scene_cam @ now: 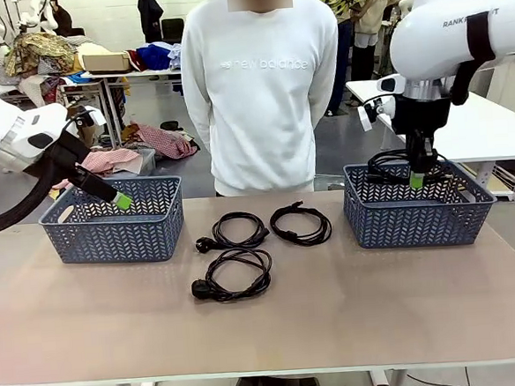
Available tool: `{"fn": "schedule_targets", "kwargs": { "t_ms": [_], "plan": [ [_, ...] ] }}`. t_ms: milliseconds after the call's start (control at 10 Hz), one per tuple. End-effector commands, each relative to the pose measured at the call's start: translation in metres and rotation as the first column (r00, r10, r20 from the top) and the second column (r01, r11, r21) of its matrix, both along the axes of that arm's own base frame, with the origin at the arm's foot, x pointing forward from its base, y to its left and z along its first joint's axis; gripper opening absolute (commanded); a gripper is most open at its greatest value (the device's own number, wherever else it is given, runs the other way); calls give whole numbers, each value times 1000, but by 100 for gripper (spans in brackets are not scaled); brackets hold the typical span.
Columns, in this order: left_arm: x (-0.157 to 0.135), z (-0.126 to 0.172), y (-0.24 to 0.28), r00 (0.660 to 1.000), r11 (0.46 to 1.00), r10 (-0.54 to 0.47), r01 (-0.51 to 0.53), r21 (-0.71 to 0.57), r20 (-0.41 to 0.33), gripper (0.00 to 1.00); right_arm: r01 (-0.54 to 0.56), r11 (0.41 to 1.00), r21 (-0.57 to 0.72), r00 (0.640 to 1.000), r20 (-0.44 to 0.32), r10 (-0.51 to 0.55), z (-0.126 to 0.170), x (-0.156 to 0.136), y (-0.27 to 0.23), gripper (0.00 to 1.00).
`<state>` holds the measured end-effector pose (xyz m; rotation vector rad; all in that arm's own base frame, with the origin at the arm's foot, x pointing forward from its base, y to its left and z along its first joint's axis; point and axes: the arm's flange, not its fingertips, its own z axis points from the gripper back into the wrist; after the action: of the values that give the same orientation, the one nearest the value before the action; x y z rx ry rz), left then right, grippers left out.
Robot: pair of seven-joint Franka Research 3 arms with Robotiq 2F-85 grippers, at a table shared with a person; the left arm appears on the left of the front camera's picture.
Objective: Organize the cables according to human instructions.
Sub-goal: Pick up a bundle of cables and place it in the basket indicated by the human.
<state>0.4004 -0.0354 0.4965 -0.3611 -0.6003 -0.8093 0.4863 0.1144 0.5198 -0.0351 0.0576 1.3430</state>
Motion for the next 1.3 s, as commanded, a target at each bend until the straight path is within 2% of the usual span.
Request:
{"fn": "schedule_targets", "kwargs": {
  "t_ms": [0,300,400,800,1200],
  "plan": [
    [0,-3,2,1000,1000,-19,19,-20,10,100,4,1000,-2,1000,6,-4,5,-12,4,0],
    [0,-3,2,1000,1000,-19,19,-20,10,100,4,1000,-2,1000,6,-4,5,-12,4,0],
    [0,-3,2,1000,1000,-19,19,-20,10,100,-14,1000,-3,1000,4,14,6,-7,7,12],
    [0,-3,2,1000,1000,-19,19,-20,10,100,-19,1000,6,997,70,18,-24,26,-16,12],
    [0,-3,2,1000,1000,-19,19,-20,10,100,-43,999,-10,997,70,43,-50,56,-41,12]
  ]
}}
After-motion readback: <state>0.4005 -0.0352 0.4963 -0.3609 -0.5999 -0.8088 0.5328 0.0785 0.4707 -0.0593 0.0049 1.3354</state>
